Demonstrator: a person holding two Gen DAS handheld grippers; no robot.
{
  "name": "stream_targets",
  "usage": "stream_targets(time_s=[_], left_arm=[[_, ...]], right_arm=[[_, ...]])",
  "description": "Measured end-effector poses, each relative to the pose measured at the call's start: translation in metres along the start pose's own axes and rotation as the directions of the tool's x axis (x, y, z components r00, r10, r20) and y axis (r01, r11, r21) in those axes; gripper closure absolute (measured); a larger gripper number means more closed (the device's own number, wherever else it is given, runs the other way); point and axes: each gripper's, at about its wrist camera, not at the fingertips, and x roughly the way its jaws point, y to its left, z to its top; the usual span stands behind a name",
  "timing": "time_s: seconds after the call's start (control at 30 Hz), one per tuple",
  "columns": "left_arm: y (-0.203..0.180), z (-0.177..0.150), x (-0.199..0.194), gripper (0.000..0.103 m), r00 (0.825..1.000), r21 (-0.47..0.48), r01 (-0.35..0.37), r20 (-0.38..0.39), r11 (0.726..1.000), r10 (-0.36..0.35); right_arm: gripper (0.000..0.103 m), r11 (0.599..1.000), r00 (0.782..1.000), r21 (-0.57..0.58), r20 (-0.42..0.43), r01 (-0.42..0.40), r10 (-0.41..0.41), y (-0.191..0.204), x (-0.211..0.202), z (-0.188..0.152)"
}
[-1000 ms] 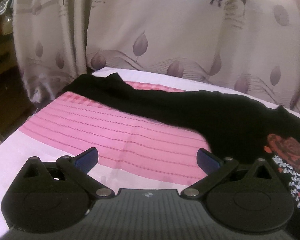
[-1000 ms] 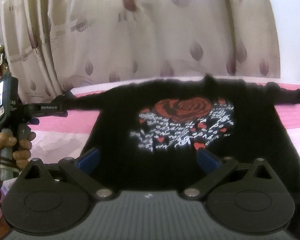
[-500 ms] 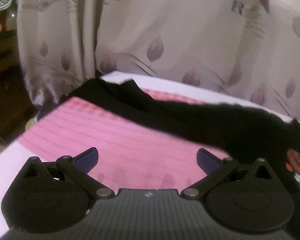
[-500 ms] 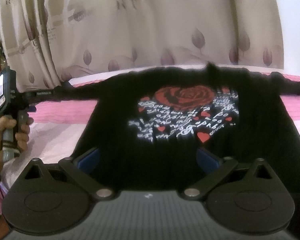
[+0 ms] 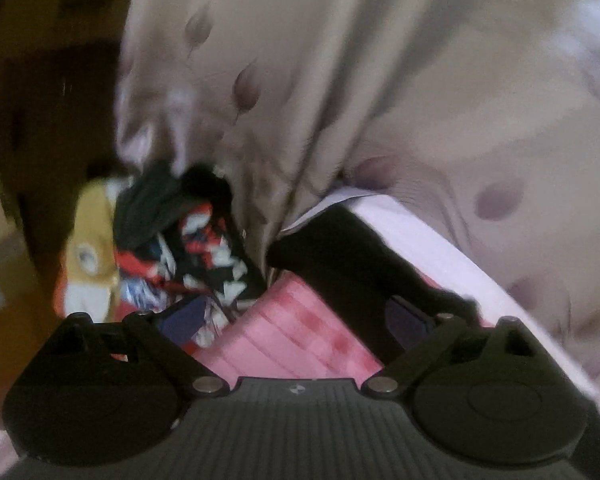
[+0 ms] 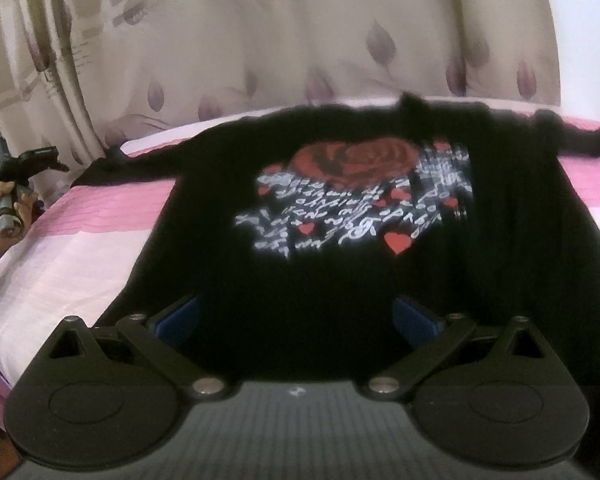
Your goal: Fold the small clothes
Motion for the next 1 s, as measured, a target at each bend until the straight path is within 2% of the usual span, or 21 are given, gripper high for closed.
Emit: stream_targets(time_s=[0.1, 0.33, 0.47, 0.5, 0.53, 0.57, 0.63, 0.8, 0.87, 0.93, 1.0], left_arm=[[0.017, 0.017, 0.020, 0.008, 0.999, -0.077, 0.008, -0.040, 0.997, -0.011], [0.015, 0.029, 0.057, 0.010, 0.995, -0.025, 0.001, -0.101, 1.000, -0.003], [0.013, 0.029, 0.070, 0.022, 0.993, -0.031, 0.049, -0.106, 0.998, -0.052], [0.012, 0.028, 0.071, 0.039, 0.992, -0.037, 0.072, -0.100, 0.997, -0.075], [0.012, 0.028, 0.070, 0.064, 0.990, -0.047, 0.107, -0.089, 0.993, -0.111], [0.012, 0.028, 0.067, 0.075, 0.986, -0.066, 0.144, -0.076, 0.987, -0.149], [0.006, 0.029, 0.055, 0.090, 0.994, -0.062, 0.104, -0.024, 0.993, -0.105], [0.002, 0.020, -0.002, 0.091, 0.991, -0.052, 0.103, 0.086, 0.993, -0.099], [0.005, 0.013, -0.025, 0.091, 0.991, -0.025, 0.071, 0.115, 0.997, -0.068], [0.006, 0.003, -0.040, 0.091, 0.992, 0.016, 0.038, 0.121, 0.999, -0.039], [0.010, -0.006, -0.045, 0.091, 0.995, 0.034, -0.019, 0.096, 0.999, 0.015]], right_arm=[[0.000, 1.000, 1.000, -0.002, -0.015, -0.004, 0.004, 0.005, -0.001, 0.001], [0.000, 1.000, 0.999, -0.008, -0.042, 0.011, -0.011, 0.014, 0.000, 0.003], [0.000, 1.000, 0.999, -0.001, -0.044, 0.027, -0.028, 0.014, 0.000, 0.003], [0.000, 1.000, 0.998, 0.000, -0.046, 0.032, -0.031, 0.014, 0.000, 0.003], [0.000, 0.999, 0.998, 0.004, -0.047, 0.035, -0.034, 0.014, 0.001, 0.003], [0.000, 0.999, 0.998, 0.009, -0.049, 0.035, -0.035, 0.013, 0.001, 0.003], [0.000, 0.999, 0.998, 0.015, -0.051, 0.033, -0.032, 0.013, 0.000, 0.003], [0.000, 1.000, 0.999, 0.018, -0.027, 0.023, -0.023, 0.013, -0.008, 0.004], [0.000, 0.999, 1.000, 0.029, -0.018, 0.021, -0.020, 0.011, -0.011, 0.004], [0.000, 0.999, 1.000, 0.041, -0.017, 0.013, -0.013, 0.008, -0.013, 0.003], [0.000, 0.999, 1.000, 0.052, -0.018, 0.004, -0.003, 0.006, -0.014, 0.002]])
